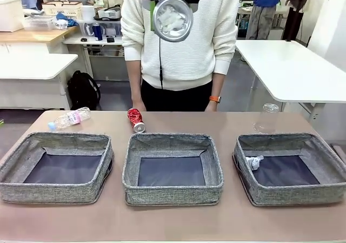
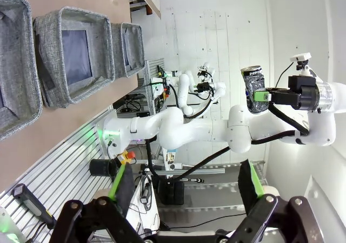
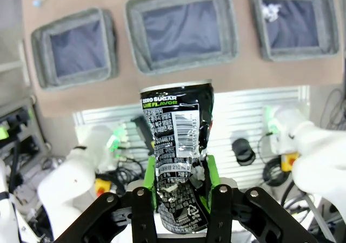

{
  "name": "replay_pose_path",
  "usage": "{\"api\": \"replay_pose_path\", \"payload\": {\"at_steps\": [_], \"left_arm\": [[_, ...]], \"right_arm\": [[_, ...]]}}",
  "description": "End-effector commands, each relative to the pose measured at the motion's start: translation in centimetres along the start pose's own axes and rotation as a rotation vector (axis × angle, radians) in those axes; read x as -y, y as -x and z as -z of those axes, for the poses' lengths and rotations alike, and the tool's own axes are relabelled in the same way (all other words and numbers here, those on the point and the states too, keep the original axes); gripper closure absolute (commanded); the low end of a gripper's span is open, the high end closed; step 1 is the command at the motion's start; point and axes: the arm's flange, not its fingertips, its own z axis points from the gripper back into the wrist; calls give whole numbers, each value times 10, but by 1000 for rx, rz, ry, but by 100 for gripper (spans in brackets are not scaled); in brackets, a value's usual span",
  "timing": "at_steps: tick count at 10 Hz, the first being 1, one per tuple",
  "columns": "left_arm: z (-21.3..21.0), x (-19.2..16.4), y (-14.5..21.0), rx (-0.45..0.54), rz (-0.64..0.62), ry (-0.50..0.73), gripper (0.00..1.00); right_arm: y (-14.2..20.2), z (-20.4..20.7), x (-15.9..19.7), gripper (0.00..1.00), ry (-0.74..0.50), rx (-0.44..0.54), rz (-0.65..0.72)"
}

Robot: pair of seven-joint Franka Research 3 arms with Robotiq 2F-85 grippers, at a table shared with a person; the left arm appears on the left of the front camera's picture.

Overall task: Sort the waste into the appropriate baskets.
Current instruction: Place the picked waste into the Fabric basket indicated by the person.

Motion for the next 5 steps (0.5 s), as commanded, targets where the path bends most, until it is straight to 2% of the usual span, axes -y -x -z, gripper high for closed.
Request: {"api": "replay_pose_path", "payload": {"at_steps": [1, 5], "left_arm": [[1, 1, 1, 6, 21, 11, 0], [1, 1, 1, 6, 21, 11, 0]], "right_arm": [[2, 4, 2, 60, 9, 13, 16], [2, 4, 2, 60, 9, 13, 16]]}}
